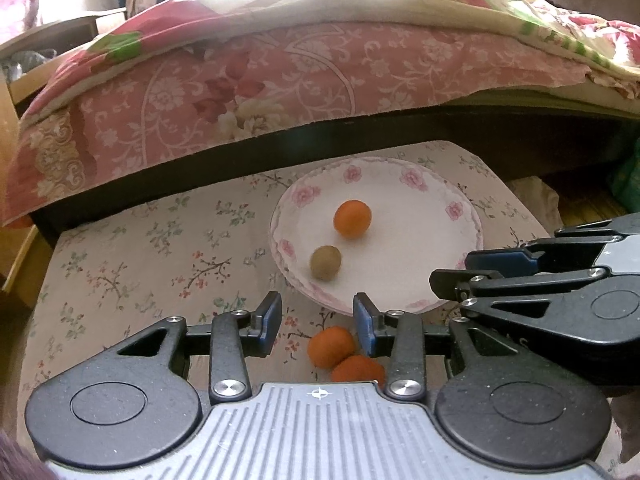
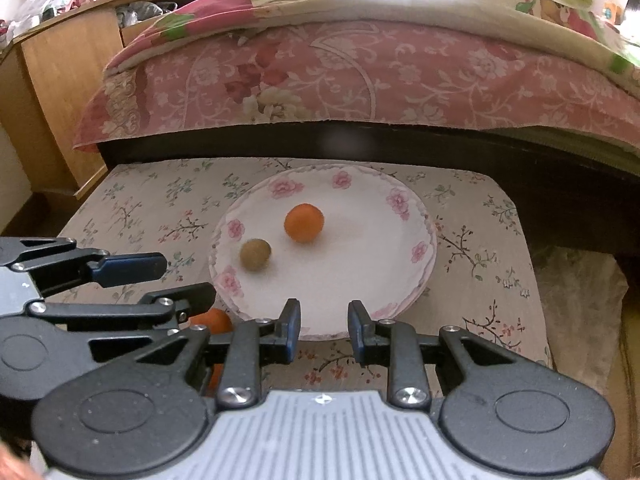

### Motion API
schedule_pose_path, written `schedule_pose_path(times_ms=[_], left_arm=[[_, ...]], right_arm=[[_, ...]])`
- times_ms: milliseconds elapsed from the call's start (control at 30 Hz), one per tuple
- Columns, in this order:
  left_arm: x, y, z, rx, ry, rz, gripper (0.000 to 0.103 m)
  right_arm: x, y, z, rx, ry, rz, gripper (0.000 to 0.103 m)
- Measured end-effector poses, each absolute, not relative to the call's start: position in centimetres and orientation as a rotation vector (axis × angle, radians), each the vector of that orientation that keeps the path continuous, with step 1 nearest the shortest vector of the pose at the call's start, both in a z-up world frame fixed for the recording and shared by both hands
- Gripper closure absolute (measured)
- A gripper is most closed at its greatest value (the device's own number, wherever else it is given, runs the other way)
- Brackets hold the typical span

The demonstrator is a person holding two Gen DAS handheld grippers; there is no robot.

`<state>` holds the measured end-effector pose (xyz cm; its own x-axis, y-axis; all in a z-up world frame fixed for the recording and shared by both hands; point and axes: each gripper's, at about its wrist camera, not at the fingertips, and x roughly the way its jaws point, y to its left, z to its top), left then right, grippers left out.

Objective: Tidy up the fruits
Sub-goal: 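Open both tools to drop the orange and tan fruit onto the plate, then move both tools back toward the remaining fruits on the tablecloth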

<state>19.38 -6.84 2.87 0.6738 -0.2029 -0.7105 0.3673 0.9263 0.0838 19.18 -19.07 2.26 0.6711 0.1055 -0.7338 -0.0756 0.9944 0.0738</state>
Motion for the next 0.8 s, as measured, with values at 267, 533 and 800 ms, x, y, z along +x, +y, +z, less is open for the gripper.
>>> schedule_pose_path(times_ms=[267, 533, 800], left_arm=[[18.5, -6.6, 3.0, 0.230, 0.767, -0.328, 0.054], [17.3, -6.4, 3.2, 0.235, 0.773, -0.334, 0.053], [15.7, -6.3, 3.2, 0.242, 0.780, -0.342, 0.052]], right_arm=[[18.0, -18.8, 2.5, 0.028, 0.835, 0.103, 0.076], [16.7, -18.5, 2.6, 0.022, 0.846, 0.106, 0.076], [15.5, -18.2, 2.5, 0.029, 0.858, 0.110, 0.076]])
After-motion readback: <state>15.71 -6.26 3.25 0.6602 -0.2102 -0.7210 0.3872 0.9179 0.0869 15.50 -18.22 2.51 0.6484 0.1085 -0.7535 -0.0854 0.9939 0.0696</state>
